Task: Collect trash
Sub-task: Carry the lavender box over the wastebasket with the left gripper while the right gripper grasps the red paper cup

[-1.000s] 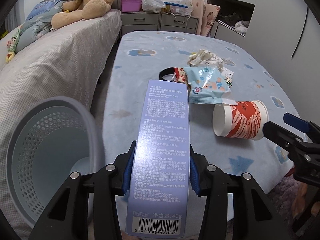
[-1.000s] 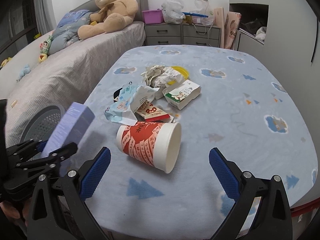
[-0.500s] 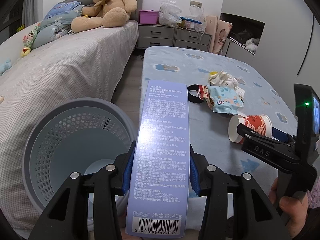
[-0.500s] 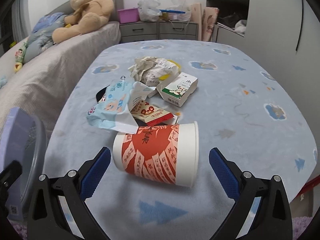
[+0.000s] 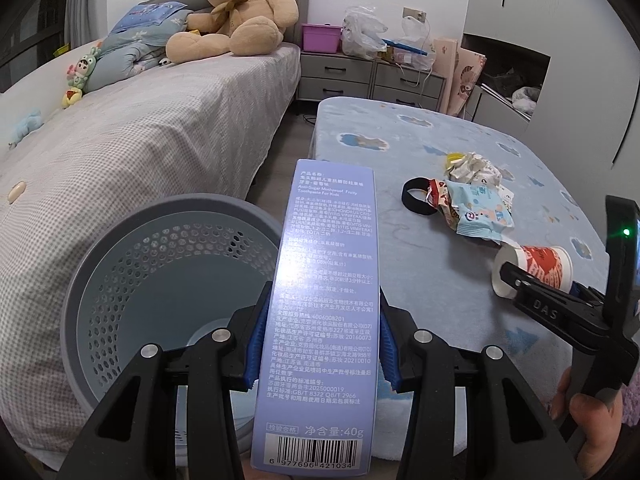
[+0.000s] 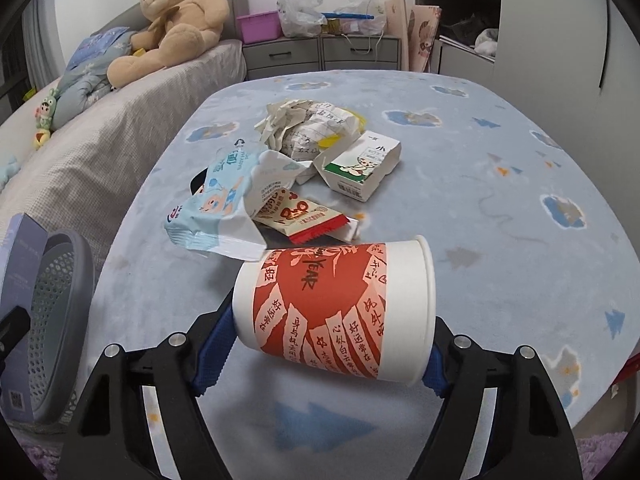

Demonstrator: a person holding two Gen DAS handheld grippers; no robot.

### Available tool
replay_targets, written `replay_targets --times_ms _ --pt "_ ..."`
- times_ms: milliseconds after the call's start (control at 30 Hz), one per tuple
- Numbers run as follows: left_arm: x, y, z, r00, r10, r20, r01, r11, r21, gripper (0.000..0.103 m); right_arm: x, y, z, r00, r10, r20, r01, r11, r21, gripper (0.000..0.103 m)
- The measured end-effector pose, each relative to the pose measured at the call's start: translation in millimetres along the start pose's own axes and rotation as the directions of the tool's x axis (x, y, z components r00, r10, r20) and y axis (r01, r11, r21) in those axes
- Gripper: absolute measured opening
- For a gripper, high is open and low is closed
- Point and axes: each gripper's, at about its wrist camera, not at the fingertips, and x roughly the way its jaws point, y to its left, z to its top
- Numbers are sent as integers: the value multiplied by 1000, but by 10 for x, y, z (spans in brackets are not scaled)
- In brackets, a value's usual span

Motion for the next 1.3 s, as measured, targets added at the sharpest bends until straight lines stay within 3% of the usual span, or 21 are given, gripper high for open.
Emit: replay_targets --times_ms 333,567,700,967,1133,1300 --pt "-128 169 -28 998 60 33 -59 997 -45 44 -392 -115 -200 1000 -14 25 15 998 -65 74" --pt "-237 545 -96 987 153 45 -147 982 -121 44 -663 426 -143 989 143 36 -134 974 -185 74" --pt "-275 788 -178 976 213 38 -205 966 -157 45 -712 928 -84 964 263 23 -246 927 -284 74" --pt "-253 1201 -309 965 263 -10 -259 941 -215 44 -547 1770 -9 883 462 -86 -455 794 -404 75" --pt "-138 1346 -339 963 263 -49 -267 936 -228 44 -423 2062 -10 853 503 -140 -509 740 -439 75" --pt "-96 1424 -348 964 256 -65 -265 931 -251 45 -314 2216 17 834 523 -174 -541 716 -441 75"
